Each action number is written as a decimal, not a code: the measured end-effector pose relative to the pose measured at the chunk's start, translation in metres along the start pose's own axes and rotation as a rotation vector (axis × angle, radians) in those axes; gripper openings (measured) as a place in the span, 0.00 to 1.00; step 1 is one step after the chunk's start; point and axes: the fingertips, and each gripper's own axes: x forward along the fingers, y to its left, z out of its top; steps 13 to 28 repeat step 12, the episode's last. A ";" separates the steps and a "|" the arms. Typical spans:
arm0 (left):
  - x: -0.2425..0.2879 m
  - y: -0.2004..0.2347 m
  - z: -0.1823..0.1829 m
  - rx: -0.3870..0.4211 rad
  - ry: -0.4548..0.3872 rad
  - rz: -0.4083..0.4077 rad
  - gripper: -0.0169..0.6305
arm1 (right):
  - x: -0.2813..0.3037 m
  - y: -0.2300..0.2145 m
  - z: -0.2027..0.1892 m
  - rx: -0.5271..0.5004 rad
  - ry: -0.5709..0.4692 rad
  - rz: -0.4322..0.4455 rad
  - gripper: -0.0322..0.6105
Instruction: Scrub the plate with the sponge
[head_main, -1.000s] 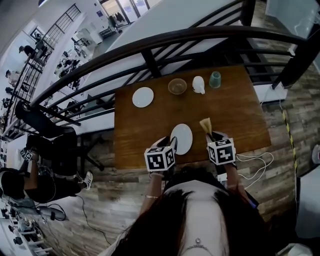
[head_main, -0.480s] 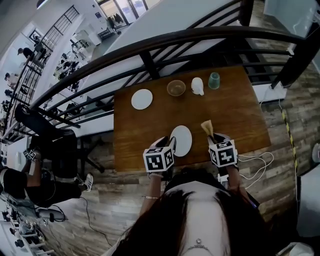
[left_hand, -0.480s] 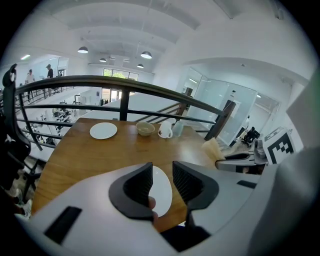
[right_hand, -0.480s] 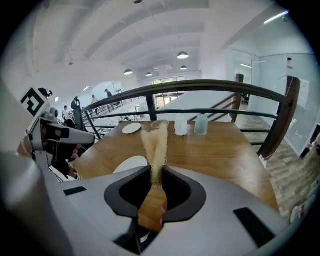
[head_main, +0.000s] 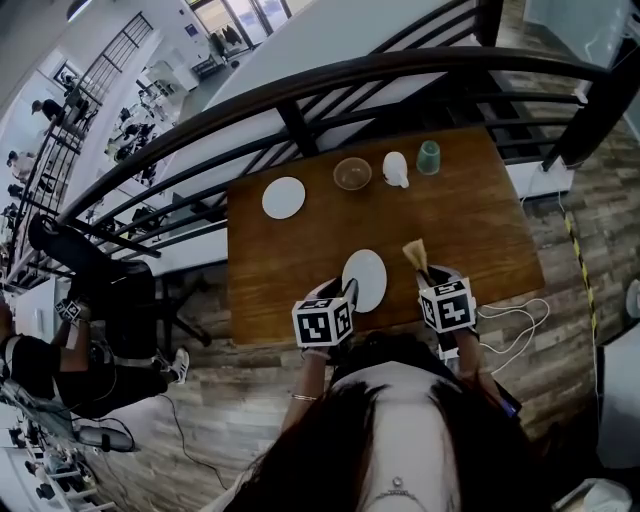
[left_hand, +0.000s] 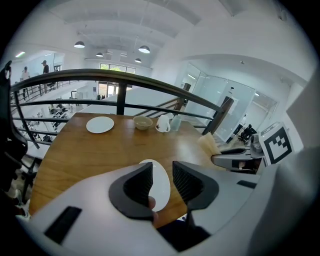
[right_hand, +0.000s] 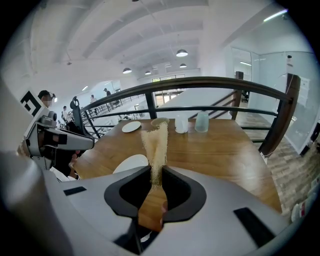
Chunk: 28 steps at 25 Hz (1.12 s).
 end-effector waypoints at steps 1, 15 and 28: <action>0.001 0.000 -0.001 0.001 0.002 -0.003 0.23 | 0.001 -0.001 -0.001 0.003 0.001 -0.002 0.18; 0.003 0.006 -0.004 -0.003 0.009 -0.016 0.23 | -0.003 -0.003 -0.005 0.013 -0.001 -0.030 0.18; 0.003 0.006 -0.004 -0.003 0.009 -0.016 0.23 | -0.003 -0.003 -0.005 0.013 -0.001 -0.030 0.18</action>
